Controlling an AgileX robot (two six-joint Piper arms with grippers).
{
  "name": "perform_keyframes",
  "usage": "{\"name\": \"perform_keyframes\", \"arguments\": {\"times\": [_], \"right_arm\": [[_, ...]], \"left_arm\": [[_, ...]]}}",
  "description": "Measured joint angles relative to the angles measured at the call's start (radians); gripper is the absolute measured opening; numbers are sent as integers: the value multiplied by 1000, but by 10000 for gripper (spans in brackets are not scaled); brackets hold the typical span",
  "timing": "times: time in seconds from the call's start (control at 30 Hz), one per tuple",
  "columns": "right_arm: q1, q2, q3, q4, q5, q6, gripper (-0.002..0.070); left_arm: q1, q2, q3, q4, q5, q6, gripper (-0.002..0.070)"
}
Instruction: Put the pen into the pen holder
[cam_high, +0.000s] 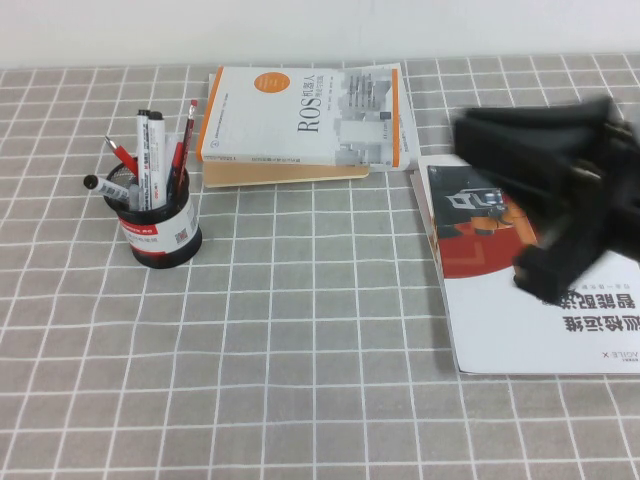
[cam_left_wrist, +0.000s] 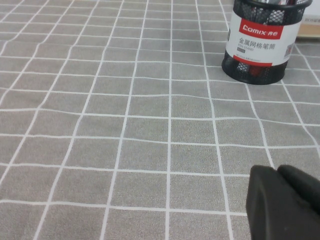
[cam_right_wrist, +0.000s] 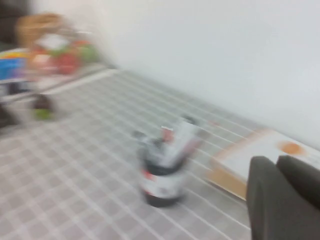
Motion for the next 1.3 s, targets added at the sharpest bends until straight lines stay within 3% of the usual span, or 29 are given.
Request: {"name": "perform_keyframes", "arguments": {"times": [0.37, 0.73, 0.83, 0.93, 1.03, 1.2, 1.3], "right_arm": [[0, -224, 291, 39, 454, -2, -12], [0, -524, 429, 76, 479, -31, -12], [0, -587, 453, 301, 501, -258, -12], [0, -638, 454, 627, 611, -578, -12], [0, -690, 460, 844, 724, -832, -12], [0, -777, 468, 1166, 873, -1108, -12], [0, -838, 487, 1260, 886, -1209, -12]], "left_arm": [[0, 0, 0, 0, 0, 0, -3], [0, 0, 0, 0, 0, 0, -3], [0, 0, 0, 0, 0, 0, -3], [0, 0, 0, 0, 0, 0, -3], [0, 0, 0, 0, 0, 0, -3], [0, 0, 0, 0, 0, 0, -3], [0, 0, 0, 0, 0, 0, -3]]}}
